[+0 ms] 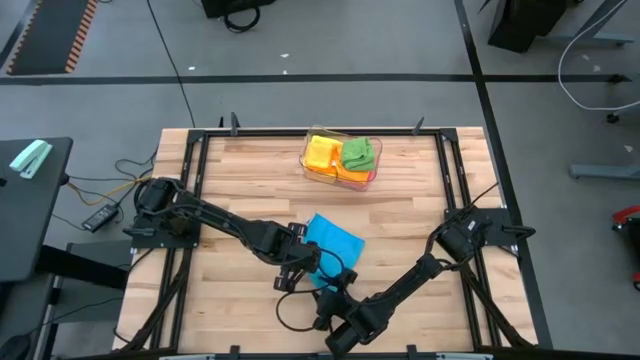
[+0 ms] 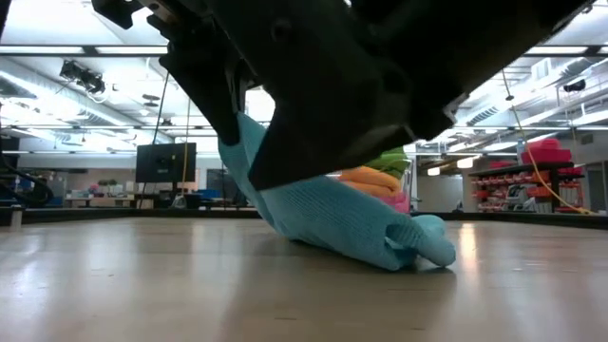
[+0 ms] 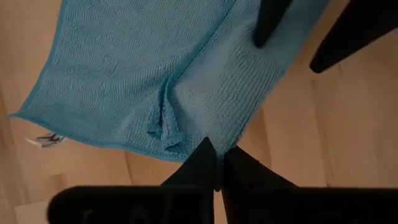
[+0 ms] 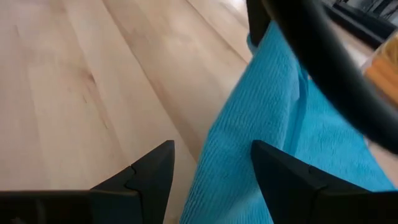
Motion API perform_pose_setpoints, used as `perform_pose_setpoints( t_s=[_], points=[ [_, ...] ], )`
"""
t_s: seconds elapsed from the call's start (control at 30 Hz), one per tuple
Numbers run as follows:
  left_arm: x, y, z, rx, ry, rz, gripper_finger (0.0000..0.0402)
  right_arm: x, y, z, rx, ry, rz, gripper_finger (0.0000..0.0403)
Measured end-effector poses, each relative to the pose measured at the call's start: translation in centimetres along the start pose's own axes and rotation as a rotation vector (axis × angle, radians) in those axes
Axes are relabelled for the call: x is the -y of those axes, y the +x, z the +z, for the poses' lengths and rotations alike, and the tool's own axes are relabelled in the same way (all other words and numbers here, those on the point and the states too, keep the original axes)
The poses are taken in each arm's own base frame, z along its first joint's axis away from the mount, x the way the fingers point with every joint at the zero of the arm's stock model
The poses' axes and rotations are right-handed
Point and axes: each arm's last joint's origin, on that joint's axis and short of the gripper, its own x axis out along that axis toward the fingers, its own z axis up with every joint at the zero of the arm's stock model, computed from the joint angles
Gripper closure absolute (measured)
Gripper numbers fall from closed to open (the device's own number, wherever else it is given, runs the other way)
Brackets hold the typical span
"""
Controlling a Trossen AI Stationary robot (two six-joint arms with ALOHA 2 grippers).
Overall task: Fold microfiber towels
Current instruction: Fold the blue microfiber cloth
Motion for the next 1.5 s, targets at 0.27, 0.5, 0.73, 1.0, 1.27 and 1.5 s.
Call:
perform_pose_setpoints(
  t_s=[0.27,0.5,0.73,1.0,1.27,1.5],
  points=[
    [0.0,0.0,0.0,-0.004,0.0,0.0,0.0377,0.5,-0.2,-0.8,-0.082,0.023,-0.007,0.018],
    [0.0,0.0,-0.1,-0.007,-0.001,0.001,0.0386,0.8,-0.4,-1.3,-0.158,0.004,0.001,0.0188],
    [0.1,0.0,-0.4,-0.04,0.004,0.002,0.0358,0.8,-0.8,-1.7,-0.18,-0.046,0.011,0.0244],
    [2.4,0.7,-1.5,-0.057,0.102,-0.053,0.0369,0.6,-1.2,-1.9,-0.226,-0.169,0.062,0.0331],
    [4.7,2.5,-3.3,-0.045,0.147,-0.073,0.0271,0.7,-0.9,-1.3,-0.283,-0.336,0.13,0.036],
    [7.4,2.0,-3.9,-0.019,0.178,-0.084,0.0182,1.1,-0.4,-0.5,-0.331,-0.41,0.18,0.0361]
  ],
)
